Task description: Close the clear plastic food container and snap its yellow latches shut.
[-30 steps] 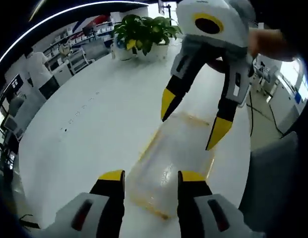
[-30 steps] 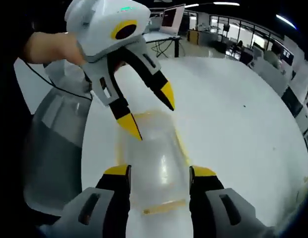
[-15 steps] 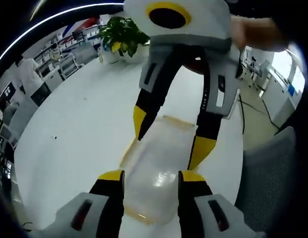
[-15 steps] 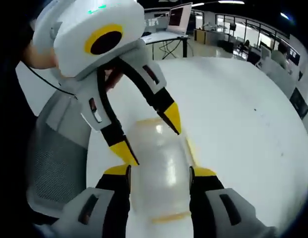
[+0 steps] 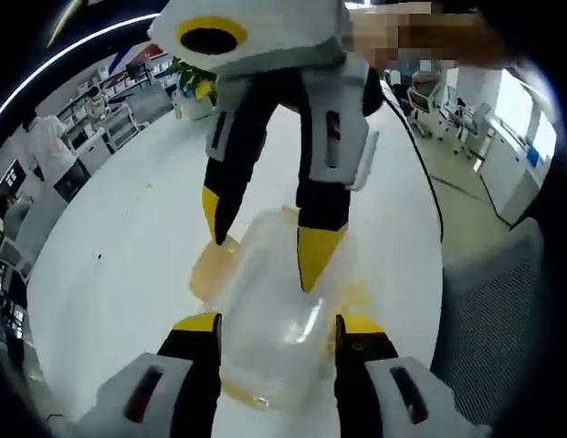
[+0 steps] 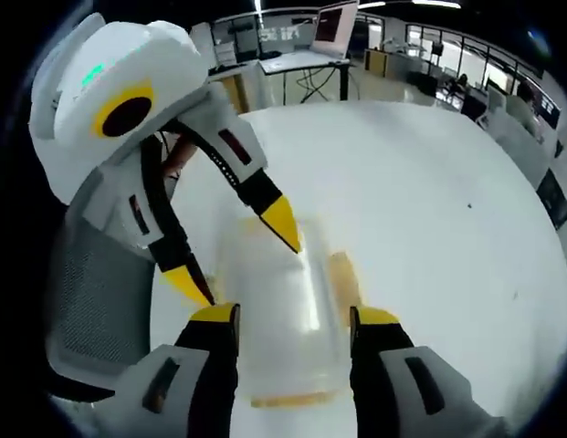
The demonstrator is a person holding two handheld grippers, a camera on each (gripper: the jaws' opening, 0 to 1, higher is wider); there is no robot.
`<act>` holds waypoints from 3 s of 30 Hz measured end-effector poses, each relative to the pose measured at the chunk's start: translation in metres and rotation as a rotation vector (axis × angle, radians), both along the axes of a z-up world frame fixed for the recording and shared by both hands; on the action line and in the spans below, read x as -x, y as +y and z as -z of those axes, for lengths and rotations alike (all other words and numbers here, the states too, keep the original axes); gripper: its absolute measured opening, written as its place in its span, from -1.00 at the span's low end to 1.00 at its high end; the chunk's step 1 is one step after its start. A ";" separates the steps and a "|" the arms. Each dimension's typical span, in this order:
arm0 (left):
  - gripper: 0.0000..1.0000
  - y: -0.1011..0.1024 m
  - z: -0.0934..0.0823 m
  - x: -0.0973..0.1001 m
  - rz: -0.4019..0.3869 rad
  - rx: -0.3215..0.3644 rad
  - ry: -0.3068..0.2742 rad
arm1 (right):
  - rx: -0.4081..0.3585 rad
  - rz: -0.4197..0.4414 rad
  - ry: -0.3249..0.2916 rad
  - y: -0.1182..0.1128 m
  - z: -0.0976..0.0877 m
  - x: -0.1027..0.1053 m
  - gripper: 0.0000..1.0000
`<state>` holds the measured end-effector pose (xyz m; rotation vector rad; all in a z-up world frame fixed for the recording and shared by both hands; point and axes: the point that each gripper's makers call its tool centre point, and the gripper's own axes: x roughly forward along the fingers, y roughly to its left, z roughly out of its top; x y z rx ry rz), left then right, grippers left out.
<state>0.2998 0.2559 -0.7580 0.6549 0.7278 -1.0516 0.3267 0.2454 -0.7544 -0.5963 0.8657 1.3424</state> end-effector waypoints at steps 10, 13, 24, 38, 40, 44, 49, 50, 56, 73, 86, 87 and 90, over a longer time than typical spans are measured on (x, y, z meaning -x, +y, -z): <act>0.07 -0.009 0.010 0.009 0.098 -0.083 -0.077 | 0.060 -0.067 0.048 0.004 0.009 -0.007 -0.03; 0.08 -0.010 0.013 0.010 0.095 -0.084 -0.073 | 0.075 -0.075 0.061 0.005 0.012 -0.009 -0.04; 0.14 -0.007 0.019 0.001 0.112 -0.165 -0.155 | 0.142 -0.120 0.130 0.004 0.024 -0.005 -0.10; 0.12 -0.011 0.029 0.005 0.165 -0.214 -0.175 | 0.240 -0.186 0.185 0.004 0.032 -0.003 -0.13; 0.12 -0.011 0.028 0.004 0.164 -0.219 -0.175 | 0.239 -0.192 0.190 0.004 0.032 -0.003 -0.14; 0.10 -0.010 0.028 0.004 0.163 -0.223 -0.173 | 0.243 -0.196 0.183 0.004 0.031 -0.002 -0.16; 0.05 -0.012 0.029 0.005 0.176 -0.233 -0.184 | 0.260 -0.210 0.184 0.004 0.032 -0.001 -0.19; 0.04 -0.012 0.030 0.005 0.174 -0.238 -0.186 | 0.272 -0.209 0.187 0.005 0.032 -0.001 -0.19; 0.00 -0.015 0.029 0.002 0.202 -0.284 -0.190 | 0.335 -0.224 0.199 0.005 0.034 0.000 -0.24; 0.00 -0.014 0.031 0.003 0.167 -0.252 -0.207 | 0.396 -0.214 0.229 0.004 0.035 0.001 -0.21; 0.01 -0.014 0.031 0.003 0.169 -0.270 -0.210 | 0.339 -0.212 0.225 0.002 0.034 0.001 -0.18; 0.01 -0.014 0.031 0.003 0.172 -0.271 -0.211 | 0.333 -0.208 0.222 0.002 0.033 0.001 -0.17; 0.02 -0.014 0.030 0.004 0.189 -0.272 -0.214 | 0.315 -0.216 0.187 0.004 0.031 0.002 -0.17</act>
